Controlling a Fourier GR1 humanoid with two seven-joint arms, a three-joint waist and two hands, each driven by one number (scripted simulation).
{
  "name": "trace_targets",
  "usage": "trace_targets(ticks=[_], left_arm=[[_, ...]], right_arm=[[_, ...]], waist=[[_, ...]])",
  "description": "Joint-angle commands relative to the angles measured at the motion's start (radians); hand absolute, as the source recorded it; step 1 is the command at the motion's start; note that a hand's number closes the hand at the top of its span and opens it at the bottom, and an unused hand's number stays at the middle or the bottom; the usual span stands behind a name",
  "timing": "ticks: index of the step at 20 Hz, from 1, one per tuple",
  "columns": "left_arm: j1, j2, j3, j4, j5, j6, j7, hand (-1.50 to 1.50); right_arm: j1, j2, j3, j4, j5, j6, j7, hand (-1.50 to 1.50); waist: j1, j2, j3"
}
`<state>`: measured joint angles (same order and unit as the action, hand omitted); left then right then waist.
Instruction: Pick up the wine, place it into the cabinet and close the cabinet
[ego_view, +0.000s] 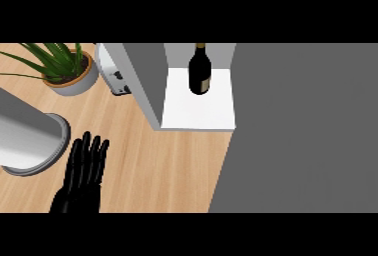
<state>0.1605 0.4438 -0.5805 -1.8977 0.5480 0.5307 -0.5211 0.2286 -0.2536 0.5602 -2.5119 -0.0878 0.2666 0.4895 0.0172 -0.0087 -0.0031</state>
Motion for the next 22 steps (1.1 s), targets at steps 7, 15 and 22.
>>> trace_targets(ticks=[7, 15, 22], left_arm=[[0.176, 0.148, 0.172, -0.139, 0.125, -0.125, -0.027, -1.5], [0.216, 0.201, 0.318, -0.077, 0.225, -0.276, -0.067, -1.5], [0.29, 0.259, 0.359, -0.145, 0.254, -0.362, -0.057, -1.5]], right_arm=[[-0.157, 0.202, 0.313, -0.032, 0.063, -0.125, 0.217, 1.5], [-0.444, 0.25, 0.367, 0.162, 0.093, -0.386, 0.207, 1.5], [-0.763, 0.249, 0.286, 0.339, 0.012, -0.581, 0.232, 1.5]], waist=[[0.019, -0.004, -0.003], [0.024, 0.003, -0.003], [0.051, 0.006, -0.002]])
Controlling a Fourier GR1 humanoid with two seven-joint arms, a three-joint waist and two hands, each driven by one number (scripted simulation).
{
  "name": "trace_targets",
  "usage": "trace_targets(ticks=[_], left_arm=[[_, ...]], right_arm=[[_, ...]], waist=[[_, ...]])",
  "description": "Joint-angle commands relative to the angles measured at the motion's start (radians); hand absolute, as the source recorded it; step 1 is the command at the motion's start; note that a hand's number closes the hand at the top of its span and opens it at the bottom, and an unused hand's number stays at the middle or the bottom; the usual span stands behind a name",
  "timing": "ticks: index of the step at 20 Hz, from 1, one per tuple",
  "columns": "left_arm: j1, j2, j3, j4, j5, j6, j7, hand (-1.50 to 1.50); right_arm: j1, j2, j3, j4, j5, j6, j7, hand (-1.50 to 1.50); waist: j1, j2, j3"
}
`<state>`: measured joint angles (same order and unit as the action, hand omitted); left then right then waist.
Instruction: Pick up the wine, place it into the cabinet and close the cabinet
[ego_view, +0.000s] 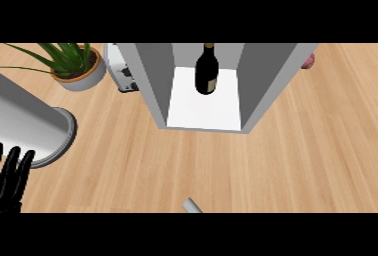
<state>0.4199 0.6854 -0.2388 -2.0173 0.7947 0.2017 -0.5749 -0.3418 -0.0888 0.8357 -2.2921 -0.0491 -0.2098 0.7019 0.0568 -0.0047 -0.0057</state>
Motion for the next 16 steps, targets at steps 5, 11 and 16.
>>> trace_targets(ticks=[5, 11, 16], left_arm=[[0.025, 0.052, 0.131, 0.048, 0.096, -0.147, -0.007, -1.5], [0.021, 0.051, 0.159, 0.055, 0.107, -0.182, -0.007, -1.5], [0.042, 0.092, 0.221, 0.046, 0.161, -0.232, 0.038, -1.5]], right_arm=[[-0.417, 0.086, -0.054, 0.303, -0.142, -0.216, 0.007, 1.5], [-0.745, 0.088, -0.213, 0.6, -0.305, -0.227, -0.064, 1.5], [-0.878, 0.088, -0.275, 0.891, -0.423, -0.147, -0.203, 1.5]], waist=[[0.015, 0.005, 0.0], [0.032, 0.013, 0.001], [0.041, 0.02, 0.003]])
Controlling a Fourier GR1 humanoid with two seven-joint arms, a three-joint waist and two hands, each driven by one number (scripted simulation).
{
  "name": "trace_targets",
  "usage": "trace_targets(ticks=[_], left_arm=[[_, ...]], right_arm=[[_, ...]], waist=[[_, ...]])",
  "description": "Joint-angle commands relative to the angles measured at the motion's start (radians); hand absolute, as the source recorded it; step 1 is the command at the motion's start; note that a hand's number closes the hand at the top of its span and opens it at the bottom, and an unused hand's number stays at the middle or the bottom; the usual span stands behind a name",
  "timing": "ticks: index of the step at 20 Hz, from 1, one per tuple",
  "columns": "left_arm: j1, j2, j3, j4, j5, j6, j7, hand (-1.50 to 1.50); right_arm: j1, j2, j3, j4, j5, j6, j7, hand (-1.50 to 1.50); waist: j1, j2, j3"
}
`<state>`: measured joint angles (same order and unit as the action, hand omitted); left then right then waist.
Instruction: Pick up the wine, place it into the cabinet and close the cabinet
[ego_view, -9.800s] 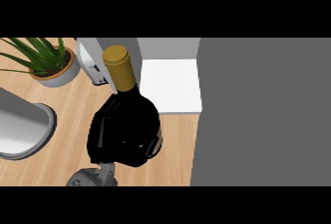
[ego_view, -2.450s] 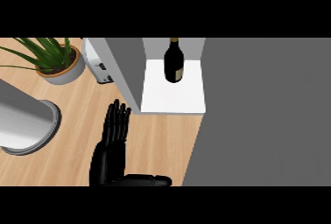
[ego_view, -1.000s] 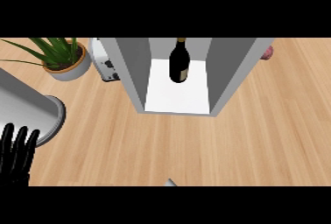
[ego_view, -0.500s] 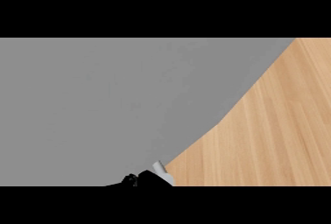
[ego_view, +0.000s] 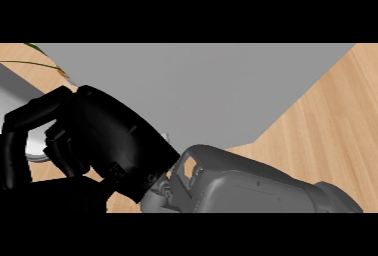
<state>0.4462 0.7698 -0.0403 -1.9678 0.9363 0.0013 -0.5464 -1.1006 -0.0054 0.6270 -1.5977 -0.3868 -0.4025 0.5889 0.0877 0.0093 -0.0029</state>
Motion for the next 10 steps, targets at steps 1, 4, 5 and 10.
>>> trace_targets(ticks=[1, 4, 5, 10], left_arm=[[0.003, 0.023, 0.067, -0.016, 0.053, -0.012, 0.038, -1.5], [-0.005, 0.023, 0.051, 0.006, 0.025, -0.041, 0.024, -1.5], [-0.024, 0.046, 0.073, -0.006, 0.058, -0.058, 0.044, -1.5], [-0.035, 0.049, 0.132, 0.03, 0.089, -0.051, 0.072, -1.5]], right_arm=[[-0.146, 0.005, -0.064, 0.232, -0.121, 0.058, -0.099, 1.5], [-0.114, 0.005, -0.07, 0.239, -0.339, 0.224, -0.033, 1.5], [-0.156, 0.005, -0.079, 0.273, -0.377, 0.275, 0.004, 1.5], [-0.244, 0.005, -0.155, 0.475, -0.536, 0.404, -0.002, 1.5]], waist=[[-0.004, 0.002, 0.001], [0.013, 0.012, 0.0], [0.027, 0.016, 0.0], [-0.017, 0.004, 0.001]])
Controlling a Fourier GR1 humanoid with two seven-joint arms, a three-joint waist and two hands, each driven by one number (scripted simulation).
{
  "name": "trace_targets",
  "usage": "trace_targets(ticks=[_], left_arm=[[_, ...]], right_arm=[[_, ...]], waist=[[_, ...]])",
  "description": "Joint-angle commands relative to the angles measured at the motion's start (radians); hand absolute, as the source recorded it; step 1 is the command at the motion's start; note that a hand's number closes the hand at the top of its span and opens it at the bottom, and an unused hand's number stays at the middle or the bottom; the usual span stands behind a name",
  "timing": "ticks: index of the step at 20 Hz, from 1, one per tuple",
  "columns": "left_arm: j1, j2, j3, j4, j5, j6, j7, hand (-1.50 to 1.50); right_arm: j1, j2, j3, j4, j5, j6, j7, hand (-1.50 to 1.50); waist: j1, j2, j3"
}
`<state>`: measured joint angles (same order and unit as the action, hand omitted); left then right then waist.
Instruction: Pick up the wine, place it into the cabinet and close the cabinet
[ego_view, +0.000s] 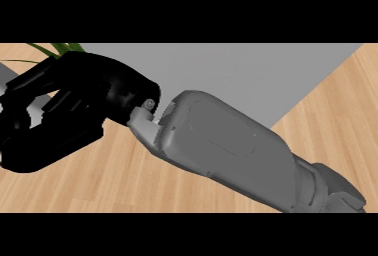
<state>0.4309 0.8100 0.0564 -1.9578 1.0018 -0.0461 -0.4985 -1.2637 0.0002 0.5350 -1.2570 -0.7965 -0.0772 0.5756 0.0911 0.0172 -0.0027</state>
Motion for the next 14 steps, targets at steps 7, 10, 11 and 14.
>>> trace_targets(ticks=[7, 10, 11, 14], left_arm=[[0.01, 0.008, 0.097, 0.0, 0.053, -0.01, 0.051, -1.5], [0.039, -0.016, 0.091, -0.004, 0.02, -0.022, 0.02, -1.5], [0.019, -0.004, 0.094, 0.035, 0.027, -0.05, 0.026, -1.5], [-0.001, 0.007, 0.085, -0.011, 0.039, -0.02, 0.058, -1.5]], right_arm=[[-0.068, -0.049, -0.129, 0.409, 0.042, 0.134, -0.269, 1.5], [-0.056, -0.087, -0.145, 0.453, 0.06, 0.125, -0.329, 1.5], [-0.056, -0.068, -0.129, 0.463, 0.085, 0.099, -0.36, 1.5], [-0.056, -0.105, -0.137, 0.513, 0.079, 0.12, -0.383, 1.5]], waist=[[-0.039, -0.004, 0.002], [-0.036, -0.003, 0.002], [-0.047, -0.001, 0.001], [-0.05, 0.009, 0.002]])
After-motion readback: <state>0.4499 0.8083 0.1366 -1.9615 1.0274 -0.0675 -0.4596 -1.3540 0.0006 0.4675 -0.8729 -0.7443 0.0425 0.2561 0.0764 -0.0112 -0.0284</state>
